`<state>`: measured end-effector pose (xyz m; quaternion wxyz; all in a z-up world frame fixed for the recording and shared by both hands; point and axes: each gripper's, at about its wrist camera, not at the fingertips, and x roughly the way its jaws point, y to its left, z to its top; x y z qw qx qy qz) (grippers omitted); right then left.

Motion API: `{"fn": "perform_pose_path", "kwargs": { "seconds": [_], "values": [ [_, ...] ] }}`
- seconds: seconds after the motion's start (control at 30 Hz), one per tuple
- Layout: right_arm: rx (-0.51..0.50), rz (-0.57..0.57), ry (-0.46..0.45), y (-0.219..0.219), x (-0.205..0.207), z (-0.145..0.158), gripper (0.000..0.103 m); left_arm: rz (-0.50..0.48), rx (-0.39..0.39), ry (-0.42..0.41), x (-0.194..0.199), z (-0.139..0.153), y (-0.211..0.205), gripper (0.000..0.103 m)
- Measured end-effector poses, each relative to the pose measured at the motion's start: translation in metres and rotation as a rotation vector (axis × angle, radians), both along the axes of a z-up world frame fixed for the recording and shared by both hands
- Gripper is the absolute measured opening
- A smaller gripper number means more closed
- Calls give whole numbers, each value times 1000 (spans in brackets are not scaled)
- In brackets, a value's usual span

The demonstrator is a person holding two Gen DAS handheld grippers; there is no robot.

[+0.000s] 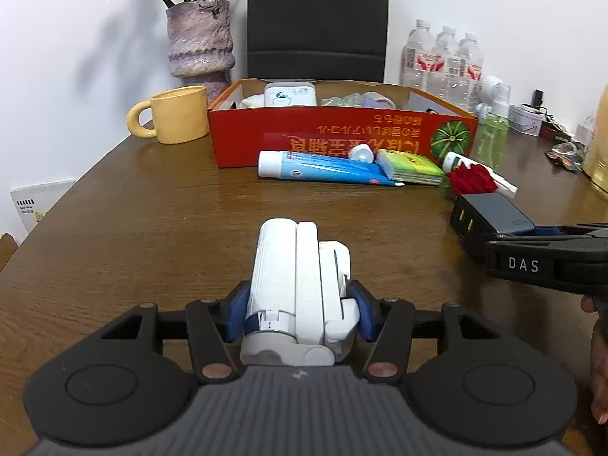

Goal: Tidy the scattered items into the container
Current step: 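Carry the white holder and black charger with both tools over the box, then open both tools to drop the holder and charger into the box, withdraw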

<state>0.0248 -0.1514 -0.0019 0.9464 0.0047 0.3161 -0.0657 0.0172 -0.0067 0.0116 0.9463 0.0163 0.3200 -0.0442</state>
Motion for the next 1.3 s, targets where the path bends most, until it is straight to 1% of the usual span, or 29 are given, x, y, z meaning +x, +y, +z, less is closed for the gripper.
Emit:
{"fn": "perform_pose_path", "kwargs": {
  "seconds": [0.07, 0.17, 0.27, 0.4, 0.53, 0.57, 0.63, 0.7, 0.73, 0.77, 0.83, 0.9, 0.93, 1.03, 1.1, 1.17, 1.2, 1.27, 1.3],
  "values": [
    [8, 1, 18, 1, -8, 2, 52, 3, -40, 26, -5, 4, 6, 55],
    [27, 19, 51, 1, -24, 7, 52, -24, -140, 60, -14, 15, 20, 55],
    [67, 34, 71, 1, -33, 15, 52, -40, -144, 39, -5, 34, 25, 55],
    [55, 71, 47, 4, -28, 38, 52, -60, -147, 3, 25, 63, 32, 55],
    [70, 98, -17, -3, -6, 74, 52, -80, -108, -43, 89, 91, 38, 55],
    [66, 99, -37, -6, 5, 84, 52, -85, -96, -42, 113, 98, 37, 55],
    [44, 90, -62, -10, 36, 103, 52, -57, -102, -16, 158, 103, 37, 55],
    [32, 85, -50, -17, 77, 117, 52, -43, -95, 37, 205, 101, 35, 55],
    [32, 86, -45, -19, 94, 120, 52, -42, -88, 58, 221, 98, 34, 55],
    [27, 88, -25, -22, 114, 122, 52, -47, -77, 78, 239, 94, 33, 55],
    [37, 89, 30, -26, 150, 120, 52, -45, -56, 90, 263, 90, 33, 55],
    [54, 72, 88, -31, 185, 115, 52, -36, -40, 118, 281, 87, 34, 55],
    [58, 61, 115, -35, 199, 111, 52, -46, -38, 134, 289, 84, 34, 55],
    [86, 7, 231, -44, 240, 89, 52, -56, -55, 240, 320, 62, 34, 55],
    [141, -23, 300, -51, 259, 73, 52, -58, -42, 253, 327, 54, 33, 56],
    [181, -45, 348, -56, 273, 60, 52, -67, -37, 271, 331, 53, 34, 57],
    [188, -48, 362, -56, 279, 55, 52, -66, -34, 274, 331, 53, 32, 57],
    [167, -47, 367, -53, 283, 50, 52, -74, -13, 266, 329, 51, 28, 57],
    [152, -45, 384, -51, 284, 49, 53, -74, -24, 270, 327, 51, 30, 57]
  ]
}}
